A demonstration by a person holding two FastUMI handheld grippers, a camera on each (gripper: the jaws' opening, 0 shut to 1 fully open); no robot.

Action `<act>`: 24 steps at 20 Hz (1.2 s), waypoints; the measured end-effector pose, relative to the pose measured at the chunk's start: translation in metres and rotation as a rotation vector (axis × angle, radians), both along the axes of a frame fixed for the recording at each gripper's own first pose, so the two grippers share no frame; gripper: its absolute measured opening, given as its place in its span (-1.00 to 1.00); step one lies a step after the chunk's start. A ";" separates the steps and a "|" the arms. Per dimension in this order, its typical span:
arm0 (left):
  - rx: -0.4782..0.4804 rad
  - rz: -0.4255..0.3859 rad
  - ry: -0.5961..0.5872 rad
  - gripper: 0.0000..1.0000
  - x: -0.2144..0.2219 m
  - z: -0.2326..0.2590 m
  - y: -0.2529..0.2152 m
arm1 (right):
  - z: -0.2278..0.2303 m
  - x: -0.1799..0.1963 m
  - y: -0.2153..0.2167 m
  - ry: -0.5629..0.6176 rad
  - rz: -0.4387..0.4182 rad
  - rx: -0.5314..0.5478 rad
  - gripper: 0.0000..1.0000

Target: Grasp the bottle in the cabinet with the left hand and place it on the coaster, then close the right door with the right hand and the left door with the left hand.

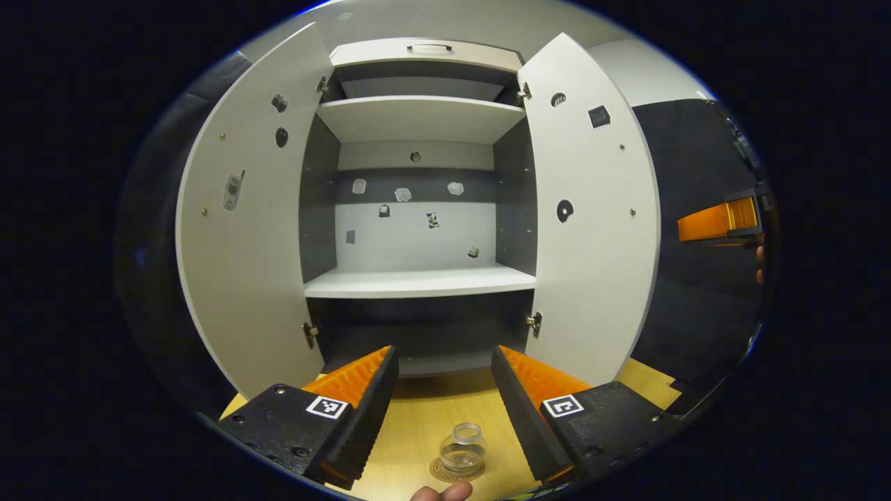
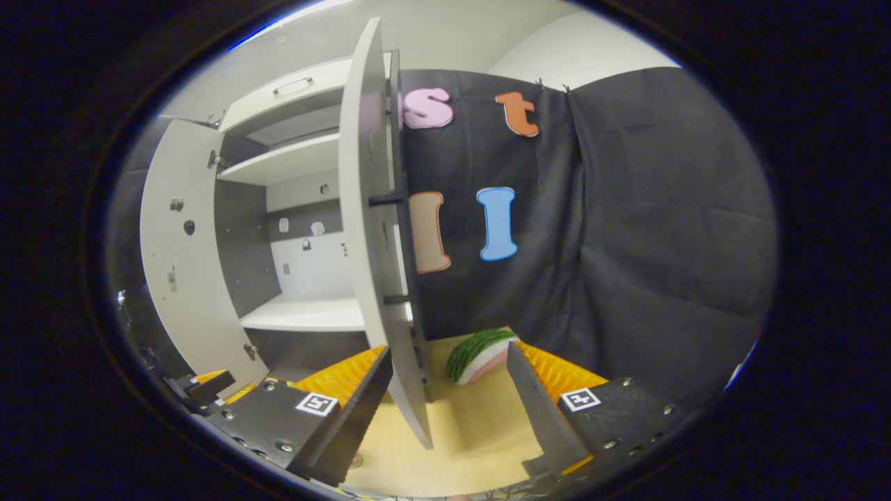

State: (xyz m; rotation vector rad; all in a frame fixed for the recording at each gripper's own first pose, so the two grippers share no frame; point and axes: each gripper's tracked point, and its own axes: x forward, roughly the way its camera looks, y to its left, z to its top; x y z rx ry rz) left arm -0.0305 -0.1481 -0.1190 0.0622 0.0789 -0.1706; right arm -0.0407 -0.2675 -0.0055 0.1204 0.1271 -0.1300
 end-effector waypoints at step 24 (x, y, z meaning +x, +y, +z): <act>0.023 0.166 0.070 0.72 -0.035 0.004 0.070 | 0.010 0.054 0.064 -0.039 0.278 -0.014 0.95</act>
